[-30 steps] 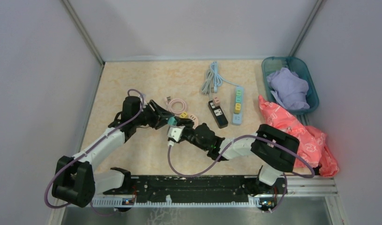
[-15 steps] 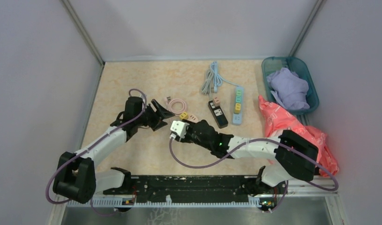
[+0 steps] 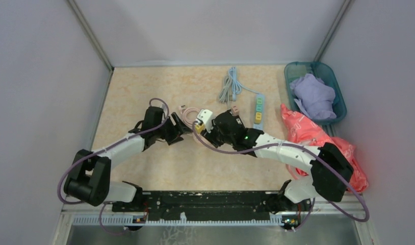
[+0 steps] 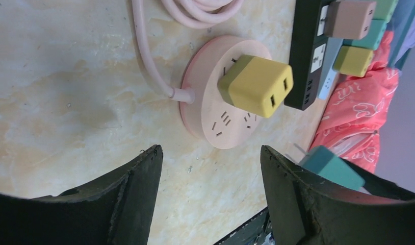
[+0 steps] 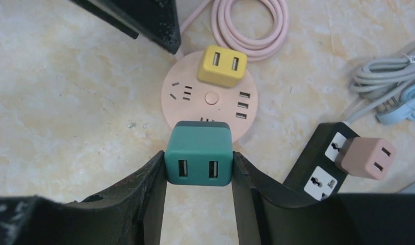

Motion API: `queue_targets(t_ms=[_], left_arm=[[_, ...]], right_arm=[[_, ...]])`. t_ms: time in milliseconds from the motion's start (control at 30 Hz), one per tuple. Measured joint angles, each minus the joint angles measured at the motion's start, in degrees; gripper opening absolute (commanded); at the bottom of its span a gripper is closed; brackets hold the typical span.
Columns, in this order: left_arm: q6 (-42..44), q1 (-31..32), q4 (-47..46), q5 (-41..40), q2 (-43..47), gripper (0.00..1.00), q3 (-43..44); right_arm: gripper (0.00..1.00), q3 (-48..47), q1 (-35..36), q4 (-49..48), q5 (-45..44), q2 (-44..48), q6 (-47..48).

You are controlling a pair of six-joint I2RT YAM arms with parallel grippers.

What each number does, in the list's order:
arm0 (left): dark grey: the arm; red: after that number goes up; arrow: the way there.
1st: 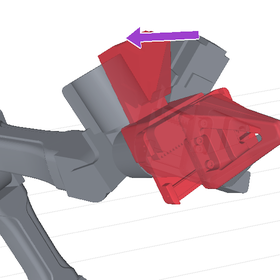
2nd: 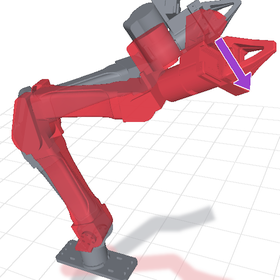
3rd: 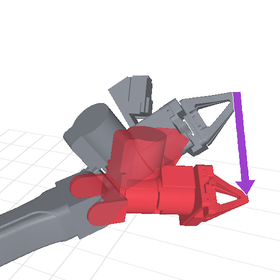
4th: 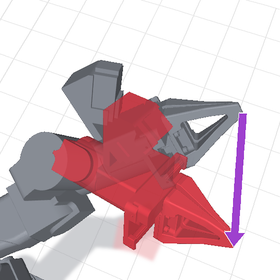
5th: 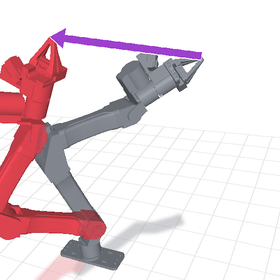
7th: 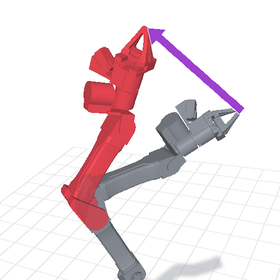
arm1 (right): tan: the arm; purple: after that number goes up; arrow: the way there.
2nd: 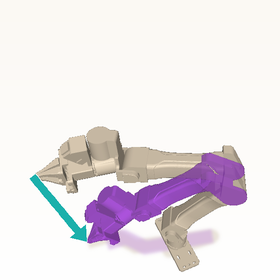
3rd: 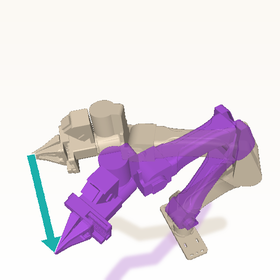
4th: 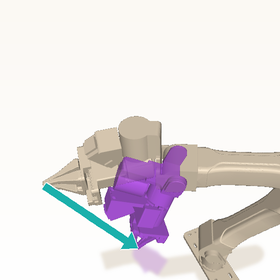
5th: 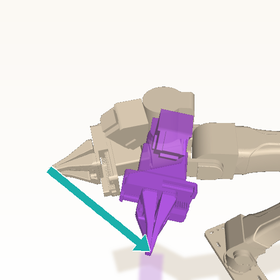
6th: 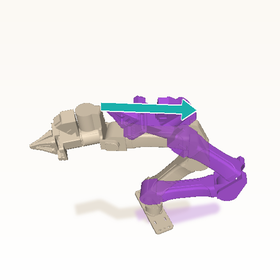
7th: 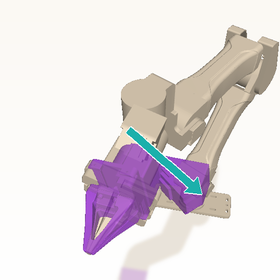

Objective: Insert the plug

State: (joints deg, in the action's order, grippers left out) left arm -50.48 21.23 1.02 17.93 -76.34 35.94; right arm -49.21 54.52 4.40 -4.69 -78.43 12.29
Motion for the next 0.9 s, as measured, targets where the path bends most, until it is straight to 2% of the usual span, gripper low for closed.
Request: queue_targets(t_ms=[200,400,900], left_arm=[[0.9,2.4,-0.7,-0.1,-5.0,0.73,1.8],[1.0,4.5,-2.0,-0.4,-8.3,0.67,3.4],[-1.2,6.2,-4.8,-1.9,-14.4,0.56,3.7]], right_arm=[[0.0,-6.1,-3.2,7.8,1.7,-2.1,-3.0],[0.0,-9.5,-5.2,12.5,2.7,-6.2,-4.7],[0.0,-17.7,-5.6,18.6,3.7,-14.6,-6.6]])
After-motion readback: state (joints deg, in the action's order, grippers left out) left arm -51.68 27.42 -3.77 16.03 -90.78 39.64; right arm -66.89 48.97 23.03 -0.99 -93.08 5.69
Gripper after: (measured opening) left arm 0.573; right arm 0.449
